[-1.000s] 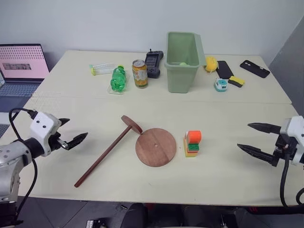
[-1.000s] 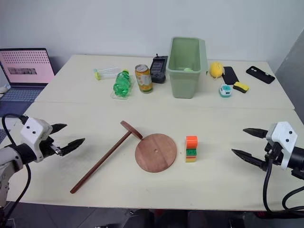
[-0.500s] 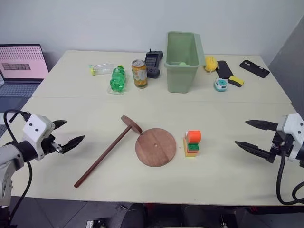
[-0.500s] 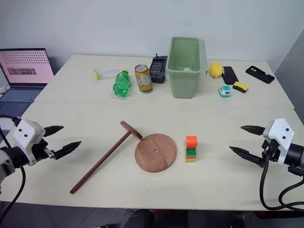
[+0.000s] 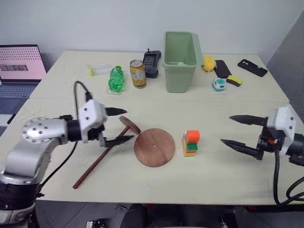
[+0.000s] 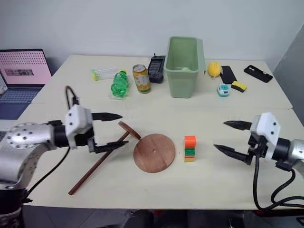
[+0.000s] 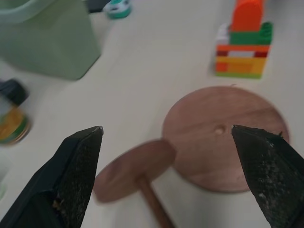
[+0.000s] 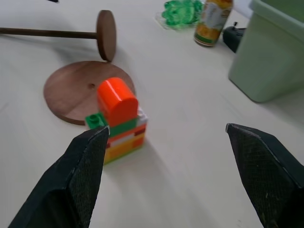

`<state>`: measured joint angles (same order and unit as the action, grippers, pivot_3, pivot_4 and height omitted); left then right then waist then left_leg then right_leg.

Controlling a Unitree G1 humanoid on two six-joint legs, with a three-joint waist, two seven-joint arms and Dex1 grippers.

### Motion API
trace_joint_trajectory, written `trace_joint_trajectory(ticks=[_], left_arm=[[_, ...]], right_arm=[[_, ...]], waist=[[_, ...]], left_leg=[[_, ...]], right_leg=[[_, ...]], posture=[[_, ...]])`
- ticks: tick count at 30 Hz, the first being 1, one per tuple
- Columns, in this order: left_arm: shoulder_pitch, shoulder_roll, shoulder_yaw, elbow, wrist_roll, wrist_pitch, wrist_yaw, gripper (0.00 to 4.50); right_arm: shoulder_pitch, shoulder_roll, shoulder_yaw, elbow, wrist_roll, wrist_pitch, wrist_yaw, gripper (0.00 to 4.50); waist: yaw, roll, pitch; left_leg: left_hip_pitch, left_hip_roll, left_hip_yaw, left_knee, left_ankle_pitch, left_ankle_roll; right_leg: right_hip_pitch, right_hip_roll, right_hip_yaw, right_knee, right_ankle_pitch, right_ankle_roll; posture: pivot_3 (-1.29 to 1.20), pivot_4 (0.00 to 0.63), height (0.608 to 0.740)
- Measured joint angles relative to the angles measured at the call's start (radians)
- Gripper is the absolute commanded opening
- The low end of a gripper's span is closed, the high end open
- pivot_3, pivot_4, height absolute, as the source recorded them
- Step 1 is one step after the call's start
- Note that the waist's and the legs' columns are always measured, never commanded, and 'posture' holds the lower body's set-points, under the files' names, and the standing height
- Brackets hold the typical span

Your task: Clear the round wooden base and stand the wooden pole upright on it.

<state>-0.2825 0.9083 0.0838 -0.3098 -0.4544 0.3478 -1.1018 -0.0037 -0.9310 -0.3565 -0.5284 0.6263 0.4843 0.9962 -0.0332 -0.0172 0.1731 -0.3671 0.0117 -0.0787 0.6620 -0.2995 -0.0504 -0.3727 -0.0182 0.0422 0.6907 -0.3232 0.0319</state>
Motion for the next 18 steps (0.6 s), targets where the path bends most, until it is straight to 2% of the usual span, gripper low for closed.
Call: trace_joint_trajectory(ticks=[5, 9, 18], left_arm=[[-0.113, -0.099, -0.138, 0.015, 0.001, -0.01, -0.057, 4.5], [-0.115, -0.112, -0.16, 0.052, 0.007, -0.029, -0.09, 4.5], [-0.119, -0.15, -0.188, 0.071, 0.035, -0.076, -0.109, 4.5]], right_arm=[[-0.2, 0.039, 0.232, -0.016, 0.004, 0.073, -0.021, 4.12], [-0.271, 0.053, 0.349, 0.018, -0.018, 0.108, -0.013, 4.12], [-0.355, 0.084, 0.476, 0.161, -0.098, 0.062, 0.086, 4.12]], waist=[[0.001, 0.0, 0.0], [0.003, 0.0, 0.0], [0.004, 0.0, 0.0]], left_leg=[[0.0, -0.001, 0.001, 0.001, 0.0, 0.0], [-0.006, -0.001, -0.002, 0.001, 0.0, 0.0], [-0.006, -0.002, -0.003, 0.003, 0.0, 0.0]], right_leg=[[0.001, 0.002, -0.001, 0.0, 0.0, 0.0], [-0.003, 0.002, -0.001, -0.002, 0.0, 0.0], [-0.003, 0.001, -0.002, -0.002, 0.0, 0.0]], posture=[[0.0, 0.15, 0.74], [0.0, 0.15, 0.74], [0.0, 0.15, 0.74]])
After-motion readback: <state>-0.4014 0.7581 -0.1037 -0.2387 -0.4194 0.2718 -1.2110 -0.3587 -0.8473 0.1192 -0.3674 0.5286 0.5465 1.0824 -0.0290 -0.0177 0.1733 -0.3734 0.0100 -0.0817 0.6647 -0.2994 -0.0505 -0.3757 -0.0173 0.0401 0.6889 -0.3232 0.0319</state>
